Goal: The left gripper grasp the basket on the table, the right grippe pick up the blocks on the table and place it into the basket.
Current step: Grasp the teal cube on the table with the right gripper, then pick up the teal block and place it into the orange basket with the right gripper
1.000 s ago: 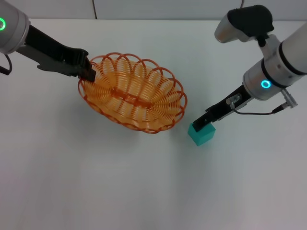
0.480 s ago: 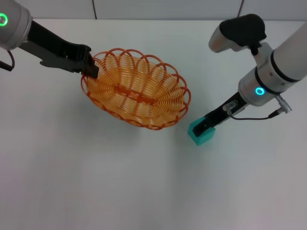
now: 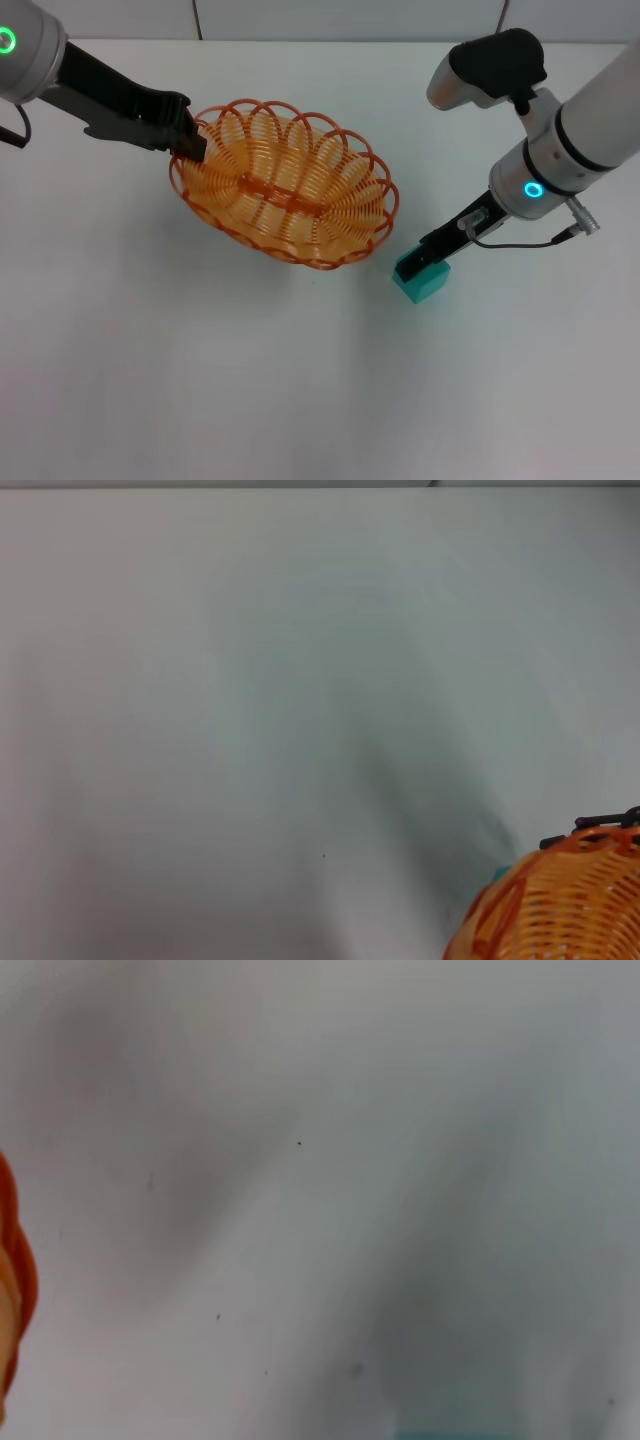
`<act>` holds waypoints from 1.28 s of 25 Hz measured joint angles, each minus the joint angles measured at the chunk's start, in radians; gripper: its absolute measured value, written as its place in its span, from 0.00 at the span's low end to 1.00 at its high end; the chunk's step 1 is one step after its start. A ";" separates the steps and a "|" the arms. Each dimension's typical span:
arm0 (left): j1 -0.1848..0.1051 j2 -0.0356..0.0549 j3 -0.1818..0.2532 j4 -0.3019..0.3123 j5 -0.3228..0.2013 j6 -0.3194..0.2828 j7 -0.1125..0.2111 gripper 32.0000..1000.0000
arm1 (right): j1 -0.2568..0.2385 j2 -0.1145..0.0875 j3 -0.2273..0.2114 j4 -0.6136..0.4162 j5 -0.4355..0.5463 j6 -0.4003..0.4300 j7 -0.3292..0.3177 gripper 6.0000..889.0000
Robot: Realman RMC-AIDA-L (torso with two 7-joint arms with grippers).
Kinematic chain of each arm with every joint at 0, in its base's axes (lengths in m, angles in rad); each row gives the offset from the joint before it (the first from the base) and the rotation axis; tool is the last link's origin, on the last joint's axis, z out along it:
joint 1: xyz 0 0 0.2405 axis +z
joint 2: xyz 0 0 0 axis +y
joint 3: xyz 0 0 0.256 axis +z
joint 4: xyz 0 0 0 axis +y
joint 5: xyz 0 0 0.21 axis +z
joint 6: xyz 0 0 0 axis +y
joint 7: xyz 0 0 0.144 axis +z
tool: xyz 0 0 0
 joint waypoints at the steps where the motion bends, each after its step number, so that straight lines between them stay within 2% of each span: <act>1: 0.000 -0.0003 0.000 0.000 0.000 0.000 0.000 0.04 | 0.002 0.000 0.000 0.005 0.002 -0.004 0.000 0.96; 11: 0.000 -0.0009 0.002 -0.008 -0.007 0.003 0.000 0.04 | 0.024 0.000 0.000 0.046 0.010 -0.020 -0.011 0.96; 22: 0.000 0.0000 0.006 -0.011 -0.014 0.006 0.000 0.04 | 0.025 0.000 0.000 0.058 0.010 -0.020 -0.013 0.87; 32: -0.002 0.0006 0.002 -0.011 -0.015 0.007 0.000 0.04 | 0.033 0.000 0.000 0.064 0.008 -0.020 -0.006 0.63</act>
